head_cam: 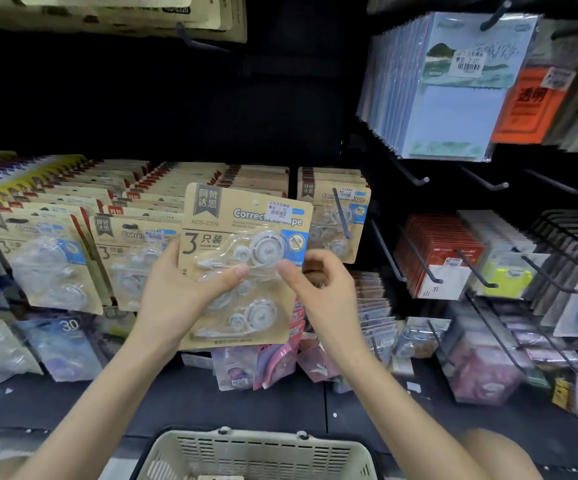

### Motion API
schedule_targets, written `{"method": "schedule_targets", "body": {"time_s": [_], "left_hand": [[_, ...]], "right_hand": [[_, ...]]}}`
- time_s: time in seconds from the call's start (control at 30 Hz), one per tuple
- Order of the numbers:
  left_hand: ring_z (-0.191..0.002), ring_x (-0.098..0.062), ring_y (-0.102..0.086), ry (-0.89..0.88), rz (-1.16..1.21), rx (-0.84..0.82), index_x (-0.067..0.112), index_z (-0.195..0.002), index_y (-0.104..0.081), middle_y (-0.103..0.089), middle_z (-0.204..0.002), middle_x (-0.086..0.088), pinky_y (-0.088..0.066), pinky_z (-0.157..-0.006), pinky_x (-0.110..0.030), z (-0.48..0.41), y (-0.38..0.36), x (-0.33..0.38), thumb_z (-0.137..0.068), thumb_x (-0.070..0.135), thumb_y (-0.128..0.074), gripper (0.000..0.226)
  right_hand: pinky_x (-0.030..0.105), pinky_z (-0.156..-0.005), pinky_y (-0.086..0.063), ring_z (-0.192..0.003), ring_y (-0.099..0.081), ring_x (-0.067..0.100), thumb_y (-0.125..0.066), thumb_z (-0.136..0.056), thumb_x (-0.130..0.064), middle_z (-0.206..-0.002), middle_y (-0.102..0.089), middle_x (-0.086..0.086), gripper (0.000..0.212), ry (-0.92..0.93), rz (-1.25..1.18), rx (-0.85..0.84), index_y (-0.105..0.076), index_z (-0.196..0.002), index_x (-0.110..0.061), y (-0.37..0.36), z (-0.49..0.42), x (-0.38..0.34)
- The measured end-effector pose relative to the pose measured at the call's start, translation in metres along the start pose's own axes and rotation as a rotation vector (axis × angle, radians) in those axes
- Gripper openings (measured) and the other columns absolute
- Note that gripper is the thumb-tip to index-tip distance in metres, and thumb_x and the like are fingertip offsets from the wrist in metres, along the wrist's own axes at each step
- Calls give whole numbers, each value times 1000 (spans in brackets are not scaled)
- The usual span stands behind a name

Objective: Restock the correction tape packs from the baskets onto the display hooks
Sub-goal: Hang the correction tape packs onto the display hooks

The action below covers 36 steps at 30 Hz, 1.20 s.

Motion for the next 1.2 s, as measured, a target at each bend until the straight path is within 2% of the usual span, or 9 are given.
{"method": "schedule_targets", "body": {"time_s": [0.07, 0.17, 0.3, 0.47, 0.67, 0.8, 0.97, 1.13, 1.2], "left_hand": [[-95, 0, -69, 3, 15, -12, 30, -113, -62, -74, -100, 20, -51, -85, -23, 6, -4, -2, -61, 25, -87, 58], [-90, 5, -68, -1, 35, -26, 37, -102, -60, -72, -94, 27, -51, -76, -14, 11, -2, -2, -67, 16, -85, 48], [-93, -1, -70, 62, 80, -23, 27, -110, -64, -75, -100, 15, -51, -78, -21, 8, 11, -8, -63, 37, -78, 50], [-96, -1, -69, 59, 62, -44, 26, -112, -65, -74, -104, 13, -50, -81, -23, 10, 15, -13, -69, 36, -75, 45], [-88, 3, -68, 26, 13, -68, 32, -103, -64, -74, -96, 20, -49, -65, -7, 7, 15, -14, -77, 24, -76, 30], [-90, 3, -67, -11, -25, 3, 35, -104, -62, -73, -97, 17, -50, -74, -20, 4, 27, -11, -80, 23, -75, 30], [-97, 4, -65, -80, -42, 76, 33, -112, -60, -70, -105, 18, -51, -84, -26, 1, 38, -6, -83, 25, -72, 33], [-99, 5, -64, -113, -50, 88, 42, -109, -57, -69, -102, 29, -51, -88, -31, -2, 37, -3, -87, 24, -70, 31], [-99, 4, -64, -117, -52, 82, 44, -105, -57, -69, -102, 28, -51, -89, -32, -2, 35, -3, -87, 24, -70, 30]], "right_hand": [[40, -83, -57, -86, -69, 6, -78, -65, -59, -93, -72, -16, 42, -41, -7, -21, -64, -93, -31, -11, 0, -2], [48, -85, -57, -88, -71, 13, -84, -73, -39, -92, -74, -7, 33, -96, -88, -7, -65, -93, -22, -16, 0, 3], [55, -90, -54, -97, -71, 25, -83, -77, -27, -103, -73, 6, 34, -145, -257, -2, -60, -98, -13, -11, 1, 10], [50, -91, -56, -102, -70, 28, -77, -73, -27, -110, -72, 11, 39, -144, -371, -39, -57, -101, -8, -5, 4, 12], [33, -79, -59, -97, -71, 23, -76, -70, -28, -104, -72, 9, 40, -130, -454, 60, -58, -99, -7, 17, -1, 16], [22, -64, -55, -80, -72, 12, -74, -71, -18, -88, -74, -2, 31, -53, -414, 94, -57, -95, -8, 49, -4, 18], [42, -81, -58, -96, -70, 29, -90, -57, -45, -105, -72, 13, 51, -41, -290, 170, -62, -90, -19, 78, 2, 40], [49, -90, -54, -104, -67, 35, -86, -64, -41, -106, -71, 12, 33, -36, -269, 265, -63, -84, -27, 85, 4, 45], [51, -93, -53, -106, -66, 35, -81, -75, -23, -107, -70, 13, 24, -43, -261, 276, -60, -87, -21, 85, 2, 45]]}}
Point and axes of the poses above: each hand's wrist, its own z-axis away from the middle knuckle, its own y-axis out of the back of the hand, x = y × z, the point moved 4 cm from there along -z, towards the middle knuckle
